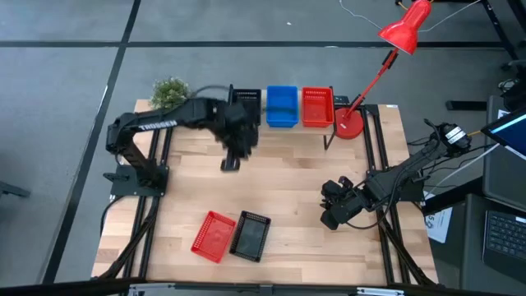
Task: Stack baskets on shelf by color
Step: Stack the black basket on top of the stacked black basket on the shelf
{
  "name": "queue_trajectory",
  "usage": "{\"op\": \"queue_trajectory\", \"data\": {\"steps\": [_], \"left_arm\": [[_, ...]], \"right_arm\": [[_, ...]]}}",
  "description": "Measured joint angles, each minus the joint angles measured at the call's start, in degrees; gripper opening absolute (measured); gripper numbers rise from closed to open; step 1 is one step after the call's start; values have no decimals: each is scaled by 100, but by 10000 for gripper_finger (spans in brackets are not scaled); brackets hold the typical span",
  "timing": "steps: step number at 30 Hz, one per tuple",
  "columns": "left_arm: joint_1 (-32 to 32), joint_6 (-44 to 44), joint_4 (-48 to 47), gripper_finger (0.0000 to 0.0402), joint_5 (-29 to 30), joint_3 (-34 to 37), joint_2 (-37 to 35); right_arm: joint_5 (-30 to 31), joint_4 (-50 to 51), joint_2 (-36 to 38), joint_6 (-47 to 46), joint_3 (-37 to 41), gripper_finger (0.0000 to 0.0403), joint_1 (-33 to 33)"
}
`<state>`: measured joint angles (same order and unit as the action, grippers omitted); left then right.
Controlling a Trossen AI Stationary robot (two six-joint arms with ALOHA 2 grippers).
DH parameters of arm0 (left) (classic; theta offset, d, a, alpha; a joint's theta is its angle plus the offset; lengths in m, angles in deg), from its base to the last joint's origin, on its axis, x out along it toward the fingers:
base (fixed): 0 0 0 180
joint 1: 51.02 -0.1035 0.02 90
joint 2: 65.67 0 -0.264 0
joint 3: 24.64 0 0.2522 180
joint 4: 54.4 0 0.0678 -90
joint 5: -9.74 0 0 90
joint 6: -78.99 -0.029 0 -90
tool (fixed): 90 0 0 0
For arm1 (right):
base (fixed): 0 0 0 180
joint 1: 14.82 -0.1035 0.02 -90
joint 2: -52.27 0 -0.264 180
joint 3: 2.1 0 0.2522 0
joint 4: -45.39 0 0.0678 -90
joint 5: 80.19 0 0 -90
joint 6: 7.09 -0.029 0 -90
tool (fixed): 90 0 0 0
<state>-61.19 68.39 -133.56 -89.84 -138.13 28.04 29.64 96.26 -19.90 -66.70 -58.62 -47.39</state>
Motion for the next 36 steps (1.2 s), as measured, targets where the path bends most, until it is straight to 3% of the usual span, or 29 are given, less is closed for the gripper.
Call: {"op": "queue_trajectory", "data": {"steps": [4,10,16,23,30,36], "left_arm": [[950,619,197,83,-105,0,40],[2429,1324,878,79,788,-10,176],[3469,1820,1509,78,1640,-5,656],[3983,2072,2630,78,1816,0,1650],[4221,3910,2467,83,1675,0,2255],[4535,4507,2410,115,1423,0,2575]], "right_arm": [[2,3,0,12,0,89,0],[6,2,0,522,0,89,0],[-28,5,4,1080,2,89,2],[-301,66,4,1696,4,89,2],[-352,151,2,1822,6,89,2],[-350,182,2,1833,6,89,2]]}}
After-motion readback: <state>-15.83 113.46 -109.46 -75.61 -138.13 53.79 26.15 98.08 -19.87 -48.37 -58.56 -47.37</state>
